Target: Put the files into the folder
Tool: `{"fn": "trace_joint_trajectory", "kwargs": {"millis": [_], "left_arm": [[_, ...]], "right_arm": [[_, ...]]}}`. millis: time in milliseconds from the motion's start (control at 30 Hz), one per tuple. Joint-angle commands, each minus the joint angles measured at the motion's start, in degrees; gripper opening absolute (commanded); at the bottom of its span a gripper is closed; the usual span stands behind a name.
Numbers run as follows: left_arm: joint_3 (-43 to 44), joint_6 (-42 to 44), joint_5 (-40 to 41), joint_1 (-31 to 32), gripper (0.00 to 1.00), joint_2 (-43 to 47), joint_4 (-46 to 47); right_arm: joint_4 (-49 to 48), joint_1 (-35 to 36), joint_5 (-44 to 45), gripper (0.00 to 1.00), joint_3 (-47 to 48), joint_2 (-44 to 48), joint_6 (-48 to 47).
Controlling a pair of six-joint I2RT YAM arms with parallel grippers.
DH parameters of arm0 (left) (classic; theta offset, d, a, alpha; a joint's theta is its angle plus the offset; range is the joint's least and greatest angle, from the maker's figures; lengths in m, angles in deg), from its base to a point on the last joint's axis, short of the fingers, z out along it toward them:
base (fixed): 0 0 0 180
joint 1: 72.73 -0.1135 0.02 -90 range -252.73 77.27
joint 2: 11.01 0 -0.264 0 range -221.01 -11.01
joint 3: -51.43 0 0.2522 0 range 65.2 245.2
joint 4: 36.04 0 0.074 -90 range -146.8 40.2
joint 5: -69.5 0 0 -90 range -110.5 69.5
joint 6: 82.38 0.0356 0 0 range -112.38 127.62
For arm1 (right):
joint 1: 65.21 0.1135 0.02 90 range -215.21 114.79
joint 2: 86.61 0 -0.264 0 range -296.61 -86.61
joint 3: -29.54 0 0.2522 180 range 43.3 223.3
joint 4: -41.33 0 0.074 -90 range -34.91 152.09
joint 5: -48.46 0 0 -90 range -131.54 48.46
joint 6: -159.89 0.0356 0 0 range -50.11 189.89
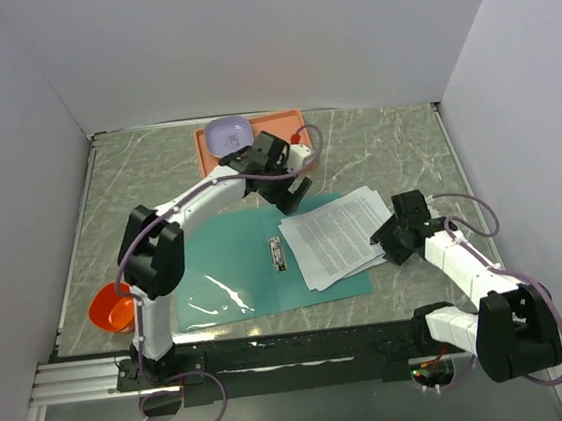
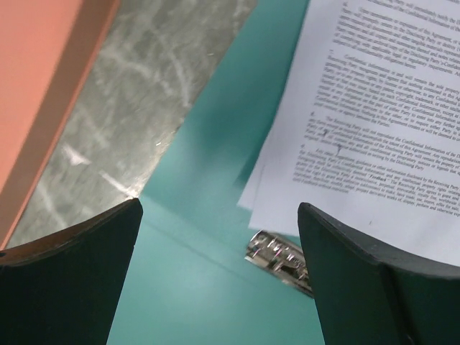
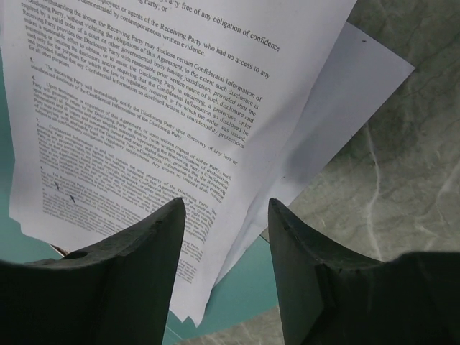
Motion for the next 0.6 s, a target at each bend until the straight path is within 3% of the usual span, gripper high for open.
{"fn": "trace_joint_trajectory", "kwargs": {"millis": [0,167,567], "left_arm": [[4.42,0.84,1.07,1.88,0.96,-3.23,1.74],[7.5,1.37,0.8,2.76,0.96,-6.75,0.86],[1.88,7.95,4.66,6.1,0.96,-9.65,0.69]], "right_arm": [[-2.72,1.13,0.92,0.56,-1.18,-1.33,2.38],[-3.25,3.23,1.45,0.55,-3.37,-0.37,4.22],[-6.68,5.78,2.94,0.47,-5.13,0.25,7.82]]}}
